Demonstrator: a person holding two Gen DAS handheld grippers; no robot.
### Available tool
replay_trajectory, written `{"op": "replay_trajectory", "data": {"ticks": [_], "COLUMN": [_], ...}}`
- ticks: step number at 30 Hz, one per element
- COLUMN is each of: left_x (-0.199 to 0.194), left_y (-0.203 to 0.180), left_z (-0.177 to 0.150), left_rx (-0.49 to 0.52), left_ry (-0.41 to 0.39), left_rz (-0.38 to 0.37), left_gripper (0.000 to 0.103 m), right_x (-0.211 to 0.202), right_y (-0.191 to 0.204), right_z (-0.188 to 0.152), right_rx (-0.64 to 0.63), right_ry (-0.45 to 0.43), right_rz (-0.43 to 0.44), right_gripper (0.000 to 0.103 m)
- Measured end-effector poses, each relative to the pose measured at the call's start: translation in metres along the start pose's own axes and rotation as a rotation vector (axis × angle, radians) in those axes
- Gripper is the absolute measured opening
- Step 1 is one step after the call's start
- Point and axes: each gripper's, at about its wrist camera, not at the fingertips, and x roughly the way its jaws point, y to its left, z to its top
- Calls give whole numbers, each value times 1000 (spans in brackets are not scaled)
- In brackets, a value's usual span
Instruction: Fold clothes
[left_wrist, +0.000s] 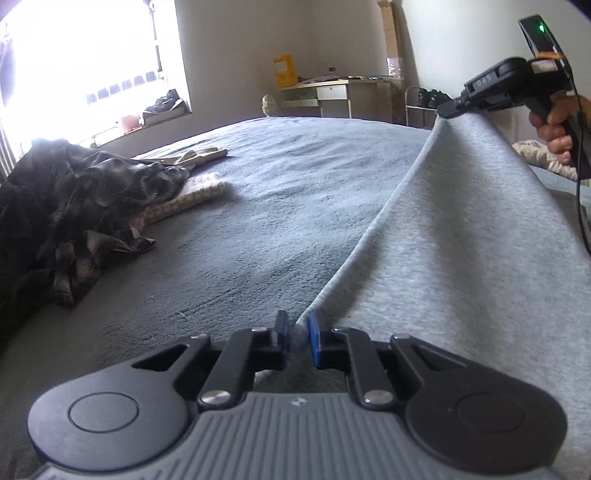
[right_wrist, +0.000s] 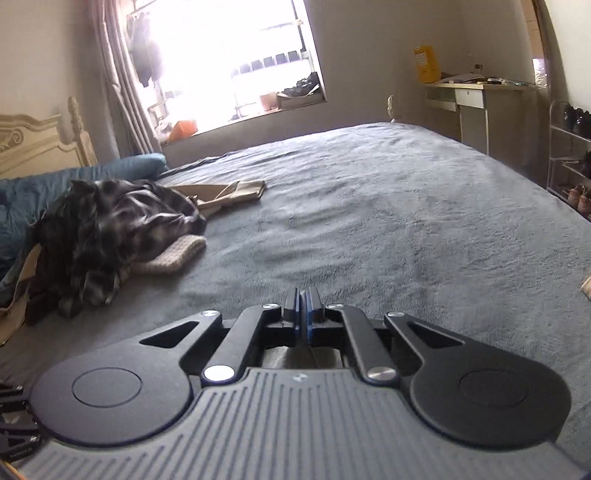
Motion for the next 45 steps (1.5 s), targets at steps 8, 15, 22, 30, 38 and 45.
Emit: {"op": "replay_trajectory", "data": {"ticks": [8,15,22,30,38,45], "left_x": [5,8,5,-50,-131,-162], "left_y": [0,-5,-4,-3,-50,-74], "left_z": [-2,-3,3,24,4,-54], "left_rx": [1,28,53,29,80,102], "left_ry": [18,34,38,-15,-54,1], "left_rz": [20,56,103,157,22,-16], "left_gripper": [10,20,48,56,59,59], "right_x": [47,44,-105,-201,-141,-118], "right_y": [-18,-61,-73,-85,-68,-62], "right_z": [-21,-28,-18,-85,-154,-166], "right_rx": [45,225,288,606,871,981], "right_ry": [47,65,-39,72,188,165], "right_rz": [-52,-140,-148,-11,67,63], "right_gripper": [0,2,9,47,47,47]}}
